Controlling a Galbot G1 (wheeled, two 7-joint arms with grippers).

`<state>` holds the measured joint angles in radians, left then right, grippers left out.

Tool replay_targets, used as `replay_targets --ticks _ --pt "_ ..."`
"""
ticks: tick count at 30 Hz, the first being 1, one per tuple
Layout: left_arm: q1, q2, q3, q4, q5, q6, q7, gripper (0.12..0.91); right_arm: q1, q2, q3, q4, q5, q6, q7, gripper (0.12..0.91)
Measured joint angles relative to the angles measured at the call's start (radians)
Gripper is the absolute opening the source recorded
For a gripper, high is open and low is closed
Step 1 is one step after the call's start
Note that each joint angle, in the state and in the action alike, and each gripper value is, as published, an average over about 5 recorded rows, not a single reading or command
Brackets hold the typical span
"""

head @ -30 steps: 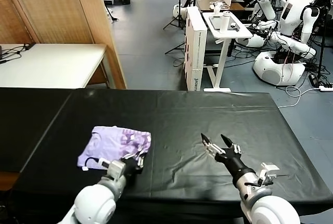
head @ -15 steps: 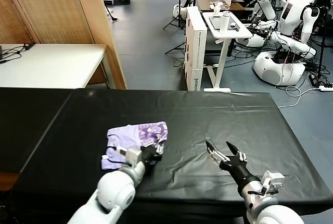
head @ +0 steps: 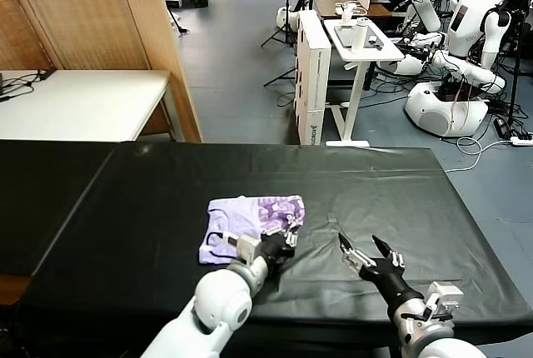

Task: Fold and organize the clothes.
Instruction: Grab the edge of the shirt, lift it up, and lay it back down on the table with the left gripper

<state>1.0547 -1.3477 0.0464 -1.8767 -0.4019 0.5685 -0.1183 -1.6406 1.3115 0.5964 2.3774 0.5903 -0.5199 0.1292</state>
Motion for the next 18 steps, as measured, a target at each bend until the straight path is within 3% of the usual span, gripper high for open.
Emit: replay_targets --ticks 5,10,13,18 --pt "0.004 -0.011 -0.008 0.003 -0.022 0.004 -0.018 0.180 -0.002 -0.003 0.007 -0.009 -0.015 0.001 -0.006 0.907" --pt "0.021 -0.025 -0.031 -0.009 -0.074 -0.065 -0.007 0.220 0.005 -0.008 0.011 -0.018 -0.029 0.003 -0.010 0.907" --pt "0.035 -0.027 -0.044 -0.032 -0.131 -0.122 0.014 0.365 0.012 -0.015 0.011 -0.029 -0.059 0.005 -0.024 0.907" --pt "0.056 -0.032 -0.061 -0.076 -0.198 -0.182 0.043 0.686 0.024 -0.031 0.005 -0.043 -0.085 0.009 -0.038 0.907"
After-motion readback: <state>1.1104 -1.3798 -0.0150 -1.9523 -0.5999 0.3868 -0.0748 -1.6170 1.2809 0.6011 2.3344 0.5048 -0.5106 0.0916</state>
